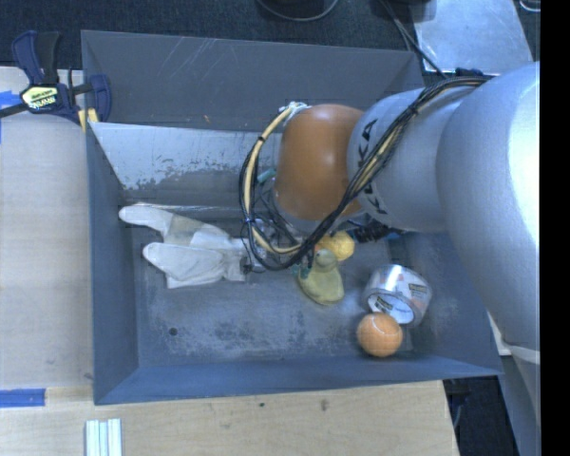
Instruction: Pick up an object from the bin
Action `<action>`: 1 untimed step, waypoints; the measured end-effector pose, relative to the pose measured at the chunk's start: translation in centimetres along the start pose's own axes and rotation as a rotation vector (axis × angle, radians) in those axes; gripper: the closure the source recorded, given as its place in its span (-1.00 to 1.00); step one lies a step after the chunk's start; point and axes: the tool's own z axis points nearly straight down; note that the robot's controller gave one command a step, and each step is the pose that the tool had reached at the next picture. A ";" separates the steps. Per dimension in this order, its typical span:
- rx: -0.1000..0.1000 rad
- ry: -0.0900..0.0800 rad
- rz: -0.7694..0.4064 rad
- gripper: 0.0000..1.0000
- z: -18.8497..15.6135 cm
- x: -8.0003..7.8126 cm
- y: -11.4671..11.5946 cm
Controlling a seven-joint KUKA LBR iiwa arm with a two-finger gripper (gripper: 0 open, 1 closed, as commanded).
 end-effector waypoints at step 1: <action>0.000 0.000 0.000 1.00 0.0 0.0 0.0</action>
Offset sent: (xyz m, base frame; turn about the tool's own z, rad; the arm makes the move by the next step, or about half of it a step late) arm -0.0045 0.0022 0.1363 0.0388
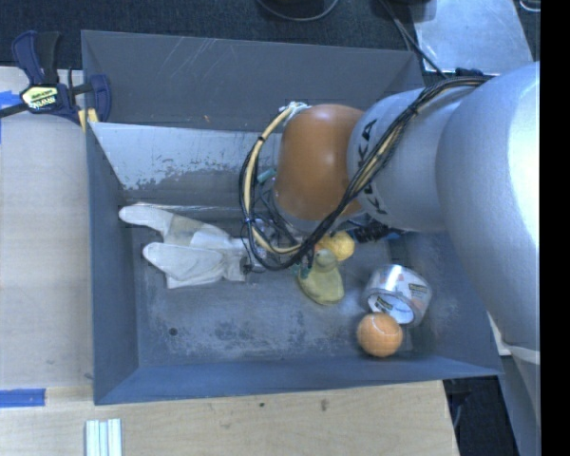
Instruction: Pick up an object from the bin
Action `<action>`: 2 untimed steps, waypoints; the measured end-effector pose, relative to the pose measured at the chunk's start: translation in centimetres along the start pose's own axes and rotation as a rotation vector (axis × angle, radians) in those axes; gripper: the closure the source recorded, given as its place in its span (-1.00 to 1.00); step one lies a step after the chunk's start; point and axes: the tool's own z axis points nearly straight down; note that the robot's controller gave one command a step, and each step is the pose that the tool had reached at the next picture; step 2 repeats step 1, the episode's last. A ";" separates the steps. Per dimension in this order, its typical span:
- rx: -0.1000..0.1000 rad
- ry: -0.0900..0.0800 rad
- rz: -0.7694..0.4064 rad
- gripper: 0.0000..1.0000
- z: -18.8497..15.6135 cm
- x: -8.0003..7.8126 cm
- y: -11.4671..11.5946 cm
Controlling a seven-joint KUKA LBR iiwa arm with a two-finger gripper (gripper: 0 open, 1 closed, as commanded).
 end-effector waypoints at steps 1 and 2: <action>-0.001 -0.005 0.037 1.00 -13.8 0.1 0.2; -0.001 -0.005 0.037 1.00 -13.8 0.1 0.2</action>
Offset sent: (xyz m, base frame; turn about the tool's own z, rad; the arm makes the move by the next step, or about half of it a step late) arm 0.0000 0.0000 0.0000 0.0000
